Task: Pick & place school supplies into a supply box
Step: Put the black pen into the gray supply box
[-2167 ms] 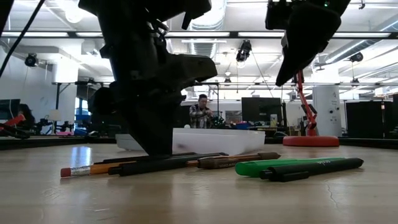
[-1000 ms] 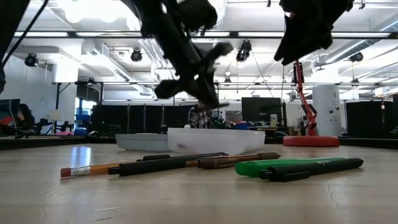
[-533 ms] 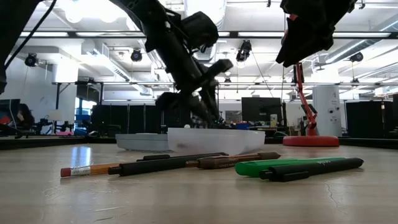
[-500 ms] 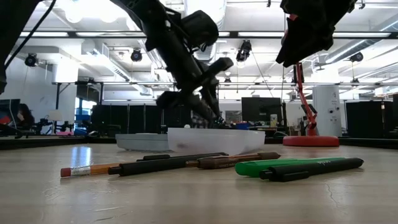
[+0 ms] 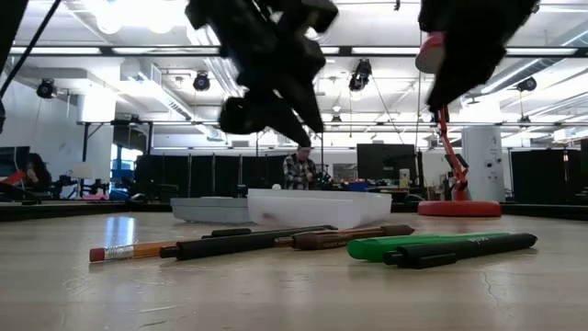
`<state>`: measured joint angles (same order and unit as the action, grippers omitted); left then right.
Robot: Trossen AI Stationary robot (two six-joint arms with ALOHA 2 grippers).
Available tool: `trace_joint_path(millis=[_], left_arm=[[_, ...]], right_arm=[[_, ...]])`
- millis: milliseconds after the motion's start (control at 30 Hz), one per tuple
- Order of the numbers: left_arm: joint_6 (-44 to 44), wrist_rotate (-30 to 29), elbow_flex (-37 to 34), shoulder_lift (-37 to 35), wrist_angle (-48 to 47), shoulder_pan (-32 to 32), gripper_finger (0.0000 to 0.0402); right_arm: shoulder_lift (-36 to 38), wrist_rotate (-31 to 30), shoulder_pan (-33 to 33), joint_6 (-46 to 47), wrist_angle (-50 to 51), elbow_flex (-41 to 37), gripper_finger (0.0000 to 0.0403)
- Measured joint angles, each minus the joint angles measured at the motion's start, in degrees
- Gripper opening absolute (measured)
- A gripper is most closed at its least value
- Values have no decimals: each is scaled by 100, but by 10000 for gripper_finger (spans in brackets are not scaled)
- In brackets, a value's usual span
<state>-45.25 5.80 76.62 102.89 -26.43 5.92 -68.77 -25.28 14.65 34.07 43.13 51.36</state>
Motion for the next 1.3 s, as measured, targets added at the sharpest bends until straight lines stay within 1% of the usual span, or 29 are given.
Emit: trace_joint_path(millis=[67, 133, 300, 400, 467, 567, 733, 867, 933, 1067, 1167, 1300], left_arm=[[-170, -39, -4, -9, -105, 271, 93], [-333, -136, -5, -9, -113, 510, 93], [-1153, -735, -58, -9, -155, 877, 93], [-1733, -951, -127, -9, -202, 1030, 93], [-2008, -1044, -150, -9, -204, 1160, 93], [-2238, -1164, -157, -9, -190, 1425, 93], [-2451, -1489, -211, -13, -199, 1776, 93], [-2401, -1525, -308, -22, -250, 1889, 93], [-2341, -1539, -446, -89, -271, 1930, 93], [-2484, -1808, -854, -374, -184, 2029, 93], [-2555, -1980, -1307, -675, 180, 2113, 93], [-2652, -2121, -2076, -1203, 774, 2143, 93]], right_arm=[[0, 648, 119, -285, -28, -93, 224], [0, 1139, 327, -556, -100, -218, 224], [-2, 1781, 821, -1240, -538, -656, 224], [-85, 2302, 990, -1337, -1233, -804, 224], [-245, 2529, 1125, -1345, -1787, -811, 224], [-704, 2618, 1305, -1406, -2360, -676, 224], [-1629, 2524, 1539, -1396, -2327, -213, 224], [-2221, 2507, 1644, -1230, -2279, 179, 223], [-2449, 2365, 1674, -1173, -2277, 354, 223], [-2832, 2351, 1671, -1137, -2213, 721, 223], [-3078, 2383, 1673, -1136, -1871, 990, 223], [-3357, 2385, 1673, -1200, -1613, 1275, 223]])
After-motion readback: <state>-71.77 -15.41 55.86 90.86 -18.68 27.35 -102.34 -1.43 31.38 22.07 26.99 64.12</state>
